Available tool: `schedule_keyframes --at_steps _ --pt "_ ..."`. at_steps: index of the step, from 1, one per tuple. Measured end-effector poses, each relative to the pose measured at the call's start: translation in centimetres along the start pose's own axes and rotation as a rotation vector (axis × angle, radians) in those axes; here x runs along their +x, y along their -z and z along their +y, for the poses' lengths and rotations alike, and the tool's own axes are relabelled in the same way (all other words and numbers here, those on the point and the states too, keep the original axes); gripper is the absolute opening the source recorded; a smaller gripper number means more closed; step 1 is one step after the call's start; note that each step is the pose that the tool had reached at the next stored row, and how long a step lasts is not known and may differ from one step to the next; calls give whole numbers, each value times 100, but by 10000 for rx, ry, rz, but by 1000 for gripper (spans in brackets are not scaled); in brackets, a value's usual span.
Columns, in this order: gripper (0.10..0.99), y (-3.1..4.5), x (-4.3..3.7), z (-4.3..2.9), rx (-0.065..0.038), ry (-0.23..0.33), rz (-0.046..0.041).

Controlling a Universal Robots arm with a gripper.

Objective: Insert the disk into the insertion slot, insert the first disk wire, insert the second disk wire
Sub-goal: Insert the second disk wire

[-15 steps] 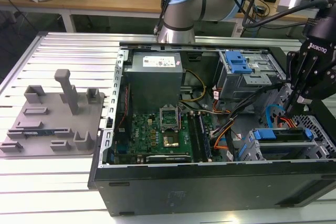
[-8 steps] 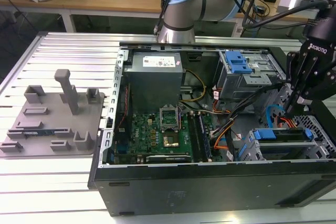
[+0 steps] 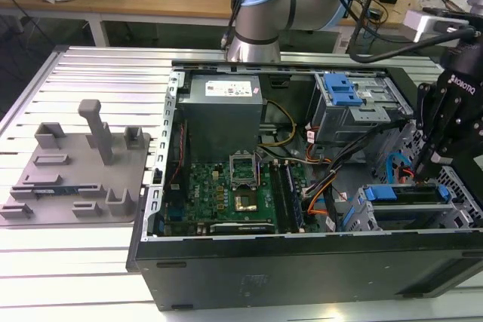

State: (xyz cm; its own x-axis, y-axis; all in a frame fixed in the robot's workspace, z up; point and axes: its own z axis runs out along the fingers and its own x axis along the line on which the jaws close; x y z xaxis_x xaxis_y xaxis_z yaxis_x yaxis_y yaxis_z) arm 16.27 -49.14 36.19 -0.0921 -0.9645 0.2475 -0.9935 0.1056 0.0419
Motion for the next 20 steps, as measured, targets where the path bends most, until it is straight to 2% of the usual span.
schedule_keyframes --at_steps 1,2,4,8,9,11,13,15,17,20 --pt "161 -2 4 26 40 -2 -149" --pt "161 -9 13 95 113 -10 -438" --pt "161 -12 20 122 291 -10 -803" --pt "161 -18 31 120 369 144 -1024" --pt "161 -22 36 120 394 256 -1112" --pt "161 -30 48 119 420 375 -1223" --pt "161 -58 114 113 436 444 -1336" --pt "161 -77 162 108 497 532 -1479" --pt "161 -87 184 104 531 580 -1549" --pt "161 -118 243 99 572 674 -1715"
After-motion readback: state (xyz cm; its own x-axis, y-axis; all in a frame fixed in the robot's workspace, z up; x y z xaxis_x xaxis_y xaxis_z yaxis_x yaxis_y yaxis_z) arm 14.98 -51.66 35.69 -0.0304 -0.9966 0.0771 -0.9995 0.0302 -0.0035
